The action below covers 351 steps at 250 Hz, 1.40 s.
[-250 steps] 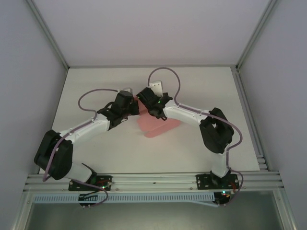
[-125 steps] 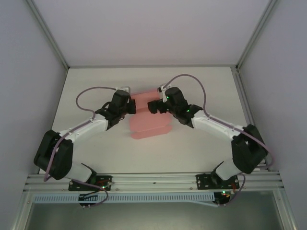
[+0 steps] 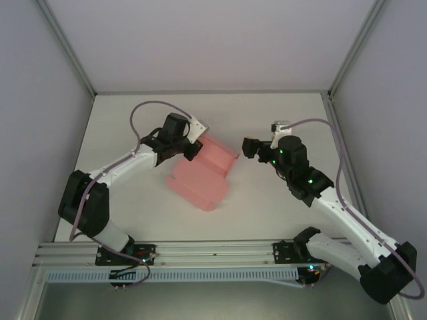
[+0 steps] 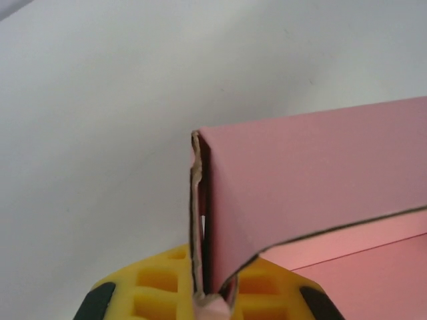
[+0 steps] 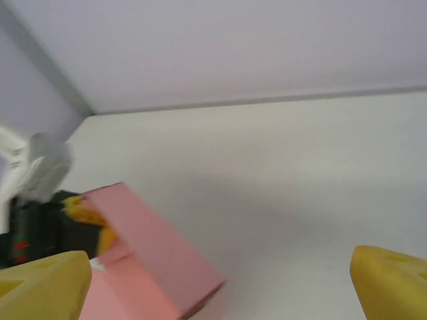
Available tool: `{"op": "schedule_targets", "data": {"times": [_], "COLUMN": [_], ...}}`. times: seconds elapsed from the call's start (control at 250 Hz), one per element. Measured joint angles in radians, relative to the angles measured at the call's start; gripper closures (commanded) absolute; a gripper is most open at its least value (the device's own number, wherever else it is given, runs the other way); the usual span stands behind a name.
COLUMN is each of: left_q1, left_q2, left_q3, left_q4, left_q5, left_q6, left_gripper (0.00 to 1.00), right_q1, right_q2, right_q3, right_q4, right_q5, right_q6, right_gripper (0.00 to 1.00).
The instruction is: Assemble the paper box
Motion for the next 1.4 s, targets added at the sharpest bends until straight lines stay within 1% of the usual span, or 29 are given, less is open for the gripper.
{"op": "schedule_targets", "data": {"times": [0.132,0.28,0.423,0.615,0.643,0.683,0.727,0.771,0.807,0.855,0.886,0.902,0.938,0.982,1.034,1.078,1.13,1.214,1.222,1.23,1.242,1.402], "left_q1": [-0.005,-0.009,-0.034,-0.109,-0.117,-0.127,-0.135,-0.142,-0.146,-0.148,-0.149,-0.149,-0.149,-0.149,-0.149,-0.149,-0.149,-0.149,-0.149,-0.149,-0.149,-0.149], "left_q2": [0.092,0.209,0.335,0.506,0.526,0.552,0.572,0.587,0.595,0.600,0.601,0.601,0.601,0.601,0.600,0.597,0.591,0.564,0.561,0.557,0.549,0.447], "left_q3": [0.119,0.224,0.346,0.500,0.516,0.535,0.552,0.566,0.574,0.576,0.576,0.576,0.576,0.579,0.579,0.579,0.579,0.574,0.572,0.571,0.568,0.520], "left_q4": [-0.167,-0.306,-0.397,-0.446,-0.449,-0.452,-0.457,-0.462,-0.463,-0.464,-0.465,-0.465,-0.465,-0.464,-0.462,-0.462,-0.461,-0.454,-0.453,-0.451,-0.450,-0.413], "left_q5": [-0.037,-0.111,-0.195,-0.309,-0.320,-0.332,-0.341,-0.351,-0.360,-0.367,-0.372,-0.374,-0.378,-0.379,-0.378,-0.377,-0.373,-0.364,-0.362,-0.360,-0.358,-0.321], "left_q6": [0.149,0.253,0.313,0.357,0.361,0.366,0.370,0.378,0.383,0.381,0.387,0.391,0.397,0.394,0.399,0.401,0.401,0.406,0.401,0.401,0.410,0.404], "left_gripper": [1.00,1.00,1.00,1.00,0.95,0.93,0.86,0.83,0.74,0.70,0.61,0.58,0.56,0.48,0.45,0.39,0.35,0.19,0.13,0.05,0.01,0.00], "right_q1": [-0.052,-0.079,-0.096,-0.106,-0.108,-0.109,-0.111,-0.113,-0.114,-0.115,-0.115,-0.115,-0.115,-0.115,-0.115,-0.115,-0.115,-0.116,-0.116,-0.117,-0.117,-0.119], "right_q2": [-0.037,-0.040,-0.027,-0.015,-0.015,-0.015,-0.015,-0.015,-0.015,-0.015,-0.015,-0.015,-0.015,-0.015,-0.016,-0.016,-0.016,-0.020,-0.021,-0.021,-0.021,-0.020], "right_q3": [-0.046,-0.069,-0.075,-0.090,-0.093,-0.096,-0.097,-0.099,-0.100,-0.102,-0.103,-0.103,-0.103,-0.104,-0.105,-0.106,-0.106,-0.106,-0.106,-0.106,-0.106,-0.106], "right_q4": [-0.100,-0.170,-0.204,-0.214,-0.217,-0.222,-0.225,-0.225,-0.225,-0.225,-0.225,-0.225,-0.225,-0.225,-0.225,-0.225,-0.225,-0.224,-0.224,-0.224,-0.224,-0.209], "right_q5": [0.024,0.030,0.030,0.023,0.023,0.021,0.018,0.015,0.014,0.013,0.011,0.011,0.011,0.008,0.002,-0.004,-0.008,-0.015,-0.016,-0.016,-0.018,-0.061], "right_q6": [0.038,0.053,0.063,0.078,0.079,0.079,0.079,0.079,0.079,0.079,0.079,0.079,0.079,0.079,0.078,0.078,0.078,0.078,0.078,0.078,0.078,0.055], "right_gripper": [0.00,0.00,0.00,0.00,0.00,0.00,0.00,0.00,0.00,0.00,0.00,0.00,0.00,0.00,0.00,0.00,0.00,0.00,0.00,0.00,0.00,0.00]}}
